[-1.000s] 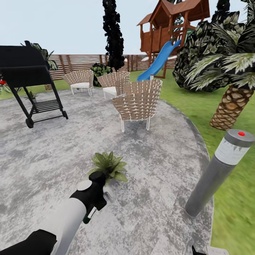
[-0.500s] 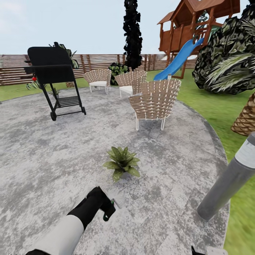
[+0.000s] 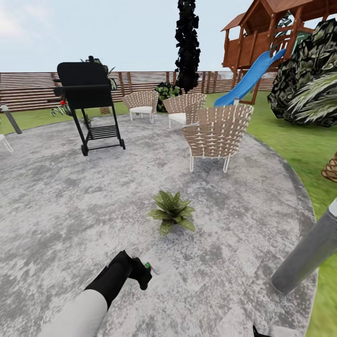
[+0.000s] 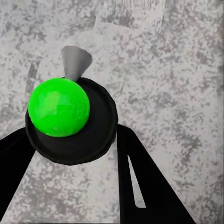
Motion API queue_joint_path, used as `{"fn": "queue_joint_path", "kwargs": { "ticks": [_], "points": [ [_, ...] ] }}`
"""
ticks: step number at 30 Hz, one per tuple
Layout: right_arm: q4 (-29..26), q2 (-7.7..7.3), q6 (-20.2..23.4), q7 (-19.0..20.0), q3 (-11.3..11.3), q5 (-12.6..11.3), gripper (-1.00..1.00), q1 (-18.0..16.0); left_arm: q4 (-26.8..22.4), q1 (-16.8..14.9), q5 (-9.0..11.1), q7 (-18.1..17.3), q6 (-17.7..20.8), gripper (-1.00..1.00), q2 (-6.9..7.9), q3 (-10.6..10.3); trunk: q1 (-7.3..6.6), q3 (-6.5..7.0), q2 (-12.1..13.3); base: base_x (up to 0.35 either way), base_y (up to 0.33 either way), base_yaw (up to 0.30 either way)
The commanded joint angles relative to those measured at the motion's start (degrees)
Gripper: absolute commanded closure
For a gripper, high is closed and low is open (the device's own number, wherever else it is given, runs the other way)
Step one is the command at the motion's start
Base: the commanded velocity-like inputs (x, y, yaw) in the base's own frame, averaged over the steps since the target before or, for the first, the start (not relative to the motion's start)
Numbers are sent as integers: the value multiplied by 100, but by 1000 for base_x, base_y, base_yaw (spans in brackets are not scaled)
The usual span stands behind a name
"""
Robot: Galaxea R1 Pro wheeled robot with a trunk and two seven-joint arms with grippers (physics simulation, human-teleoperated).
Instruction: Pick up the pesticide atomizer in the garden and spray insectifuge to fully cover both potted plants in the garden.
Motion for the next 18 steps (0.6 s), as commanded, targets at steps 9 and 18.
{"fn": "queue_joint_path", "kwargs": {
  "ticks": [9,18],
  "points": [
    [7,-1,-21,-11,-46,60,-100,-3,-21,0,-31,-34,-57,100,0,194,-4,-5,-2,-267,225,0],
    [7,6,-21,-11,-46,60,-100,-1,-21,0,-31,-34,-57,100,0,204,-4,-5,-2,-259,230,63]
  ]
}}
